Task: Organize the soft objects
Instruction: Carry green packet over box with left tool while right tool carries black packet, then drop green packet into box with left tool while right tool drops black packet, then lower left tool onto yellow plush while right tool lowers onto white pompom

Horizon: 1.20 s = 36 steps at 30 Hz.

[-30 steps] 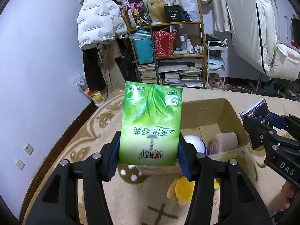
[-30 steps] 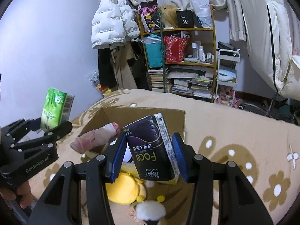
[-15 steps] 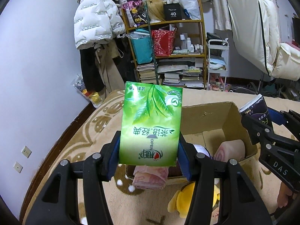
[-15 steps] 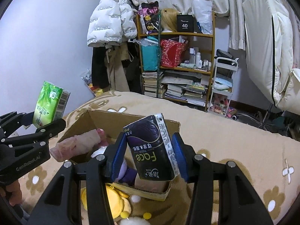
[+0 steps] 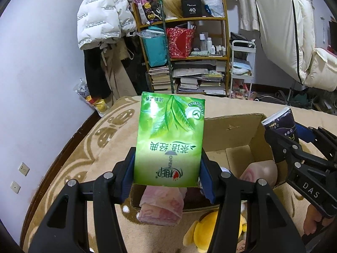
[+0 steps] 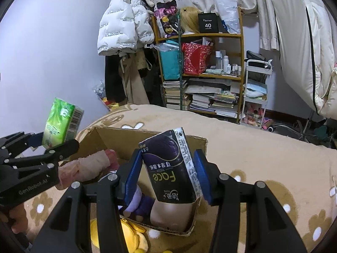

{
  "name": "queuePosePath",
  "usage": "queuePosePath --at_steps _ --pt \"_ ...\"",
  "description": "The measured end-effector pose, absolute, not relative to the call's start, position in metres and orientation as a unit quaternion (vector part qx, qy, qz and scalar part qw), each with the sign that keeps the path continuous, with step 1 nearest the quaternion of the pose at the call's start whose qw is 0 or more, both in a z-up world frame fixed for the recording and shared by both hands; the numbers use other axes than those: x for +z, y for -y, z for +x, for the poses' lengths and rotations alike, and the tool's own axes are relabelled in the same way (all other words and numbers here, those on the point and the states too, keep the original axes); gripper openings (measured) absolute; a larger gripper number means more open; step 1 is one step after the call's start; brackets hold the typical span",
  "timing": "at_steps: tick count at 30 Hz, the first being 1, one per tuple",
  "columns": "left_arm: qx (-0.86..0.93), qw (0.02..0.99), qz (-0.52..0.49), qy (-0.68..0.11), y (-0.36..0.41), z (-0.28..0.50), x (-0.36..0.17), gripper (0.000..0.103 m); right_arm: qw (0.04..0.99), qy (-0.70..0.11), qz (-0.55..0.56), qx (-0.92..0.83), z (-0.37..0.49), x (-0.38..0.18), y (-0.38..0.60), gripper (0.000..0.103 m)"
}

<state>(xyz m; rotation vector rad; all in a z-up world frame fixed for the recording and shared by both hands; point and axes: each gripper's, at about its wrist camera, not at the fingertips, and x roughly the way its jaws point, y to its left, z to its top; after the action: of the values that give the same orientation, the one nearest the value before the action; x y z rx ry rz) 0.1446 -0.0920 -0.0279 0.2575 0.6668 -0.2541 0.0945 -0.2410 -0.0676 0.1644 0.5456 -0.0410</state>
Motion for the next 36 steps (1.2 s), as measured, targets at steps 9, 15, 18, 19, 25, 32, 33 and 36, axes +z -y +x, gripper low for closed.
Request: queuePosePath --at_steps 9,15,18,19,25,32,33,36 --pt "-0.135 0.928 0.125 -0.325 0.094 0.141 -0.029 0.053 0.956 -0.269 0.119 0.004 0.098 -0.065 0.245 0.054" --pt "-0.123 0.927 0.118 -0.335 0.087 0.139 -0.029 0.056 0.956 -0.275 0.103 0.019 0.098 -0.066 0.235 0.072" --pt "-0.121 0.925 0.113 -0.342 0.081 0.135 -0.029 0.056 0.957 -0.272 0.095 0.021 0.095 -0.063 0.231 0.079" --pt "-0.120 0.924 0.114 -0.344 0.079 0.134 -0.029 0.056 0.958 -0.272 0.093 0.020 0.094 -0.063 0.230 0.082" --pt "-0.114 0.923 0.110 -0.350 0.069 0.121 -0.023 0.071 0.958 -0.270 0.099 0.020 0.085 -0.055 0.227 0.095" --pt "-0.110 0.920 0.108 -0.361 0.062 0.106 -0.018 0.094 0.956 -0.271 0.109 0.005 0.067 -0.050 0.227 0.103" --pt "-0.111 0.919 0.109 -0.363 0.061 0.103 -0.017 0.096 0.956 -0.271 0.109 0.001 0.064 -0.049 0.227 0.103" --pt "-0.112 0.917 0.110 -0.366 0.059 0.094 -0.016 0.097 0.955 -0.278 0.105 -0.011 0.055 -0.047 0.228 0.103"
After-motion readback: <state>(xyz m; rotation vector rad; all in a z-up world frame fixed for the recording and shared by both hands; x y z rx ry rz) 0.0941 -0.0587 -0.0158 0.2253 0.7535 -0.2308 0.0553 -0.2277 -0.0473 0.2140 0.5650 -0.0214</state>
